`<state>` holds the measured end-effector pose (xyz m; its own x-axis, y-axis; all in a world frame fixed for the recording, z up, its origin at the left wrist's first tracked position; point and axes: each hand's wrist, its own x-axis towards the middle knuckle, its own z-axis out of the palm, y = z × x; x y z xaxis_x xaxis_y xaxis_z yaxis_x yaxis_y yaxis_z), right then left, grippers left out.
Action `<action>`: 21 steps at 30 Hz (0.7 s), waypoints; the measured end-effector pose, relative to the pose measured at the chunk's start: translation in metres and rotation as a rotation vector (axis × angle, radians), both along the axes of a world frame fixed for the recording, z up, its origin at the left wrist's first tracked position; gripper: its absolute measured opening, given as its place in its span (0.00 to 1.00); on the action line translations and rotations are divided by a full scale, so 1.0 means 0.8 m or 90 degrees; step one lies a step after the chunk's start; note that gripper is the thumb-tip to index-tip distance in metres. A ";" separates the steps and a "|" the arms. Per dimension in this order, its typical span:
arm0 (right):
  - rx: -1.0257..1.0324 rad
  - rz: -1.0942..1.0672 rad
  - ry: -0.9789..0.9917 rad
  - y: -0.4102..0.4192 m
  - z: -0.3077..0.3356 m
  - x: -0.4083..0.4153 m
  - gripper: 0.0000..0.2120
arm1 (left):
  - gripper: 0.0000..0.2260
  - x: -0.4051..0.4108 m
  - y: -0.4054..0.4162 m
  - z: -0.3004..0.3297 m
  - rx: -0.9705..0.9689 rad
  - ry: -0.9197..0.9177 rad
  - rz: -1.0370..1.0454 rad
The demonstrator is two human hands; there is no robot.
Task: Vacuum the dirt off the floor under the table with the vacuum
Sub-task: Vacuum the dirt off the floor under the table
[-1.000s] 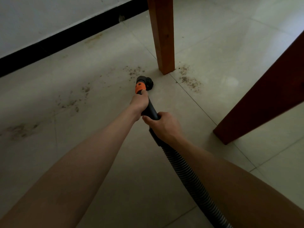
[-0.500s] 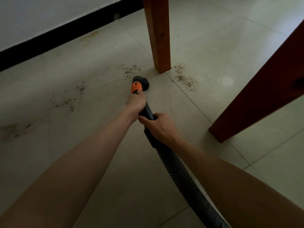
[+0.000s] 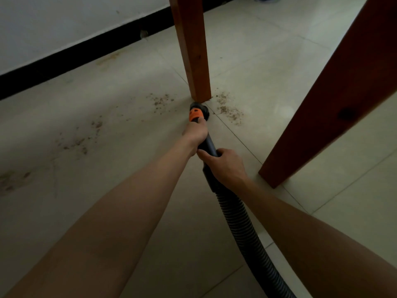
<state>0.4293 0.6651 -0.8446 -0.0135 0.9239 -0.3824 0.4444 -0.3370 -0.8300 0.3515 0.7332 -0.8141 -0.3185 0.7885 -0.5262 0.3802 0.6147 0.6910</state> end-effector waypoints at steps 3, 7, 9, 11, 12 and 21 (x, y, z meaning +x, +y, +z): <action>0.003 -0.028 -0.009 -0.001 -0.001 0.010 0.15 | 0.23 0.011 0.006 -0.007 0.012 -0.002 -0.012; 0.022 -0.048 -0.032 -0.003 -0.004 0.017 0.15 | 0.23 0.020 0.013 -0.015 0.011 -0.016 -0.028; 0.024 -0.062 -0.032 -0.003 -0.005 0.019 0.16 | 0.23 0.023 0.016 -0.018 0.015 -0.010 -0.047; 0.021 -0.064 -0.025 -0.001 -0.005 0.022 0.16 | 0.23 0.027 0.019 -0.019 0.025 -0.004 -0.055; 0.021 -0.064 -0.018 0.000 -0.005 0.023 0.16 | 0.23 0.028 0.021 -0.019 0.028 -0.005 -0.058; 0.032 -0.108 0.031 0.002 -0.009 0.029 0.16 | 0.23 0.040 0.030 -0.019 0.065 0.057 -0.109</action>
